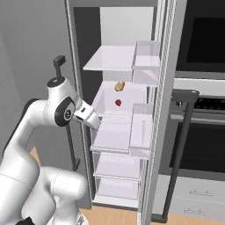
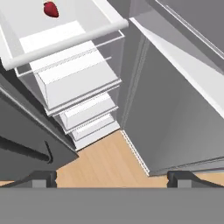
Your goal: Take the strawberry from the fridge and place it on top of the pancake, located on the dining counter.
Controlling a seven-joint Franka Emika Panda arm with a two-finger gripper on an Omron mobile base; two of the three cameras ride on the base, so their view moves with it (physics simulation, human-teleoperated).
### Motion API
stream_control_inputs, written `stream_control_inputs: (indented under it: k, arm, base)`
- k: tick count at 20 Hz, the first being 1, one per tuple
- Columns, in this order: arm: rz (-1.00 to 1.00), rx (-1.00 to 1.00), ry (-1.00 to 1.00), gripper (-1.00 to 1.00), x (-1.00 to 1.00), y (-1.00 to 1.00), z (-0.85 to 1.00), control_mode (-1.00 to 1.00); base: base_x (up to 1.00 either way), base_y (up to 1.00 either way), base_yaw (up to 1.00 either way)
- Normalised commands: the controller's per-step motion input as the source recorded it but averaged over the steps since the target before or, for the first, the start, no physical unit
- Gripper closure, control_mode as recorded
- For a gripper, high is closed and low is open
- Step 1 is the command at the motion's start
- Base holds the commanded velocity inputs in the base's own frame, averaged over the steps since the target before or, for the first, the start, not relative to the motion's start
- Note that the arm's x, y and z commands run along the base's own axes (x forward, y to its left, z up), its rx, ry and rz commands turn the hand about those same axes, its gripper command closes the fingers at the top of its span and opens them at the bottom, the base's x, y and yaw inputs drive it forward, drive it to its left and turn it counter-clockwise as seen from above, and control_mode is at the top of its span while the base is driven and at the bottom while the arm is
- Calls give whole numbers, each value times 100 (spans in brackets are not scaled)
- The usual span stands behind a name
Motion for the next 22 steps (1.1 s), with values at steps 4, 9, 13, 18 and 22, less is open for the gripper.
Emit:
stream_control_inputs:
  k: [4, 9, 13, 18, 22]
  arm:
    - [0, 0, 0, -100, 0, 0, 0, 100]
    - [0, 0, 0, -100, 0, 0, 0, 100]
    - [0, 0, 0, -100, 0, 0, 0, 100]
    - [0, 0, 0, -100, 0, 0, 0, 100]
    - [0, 0, 0, -100, 0, 0, 0, 100]
  base:
    - [66, -3, -2]
    - [67, -20, 0]
    - [36, -39, 0]
    - [25, -49, 0]
    - [26, -8, 0]
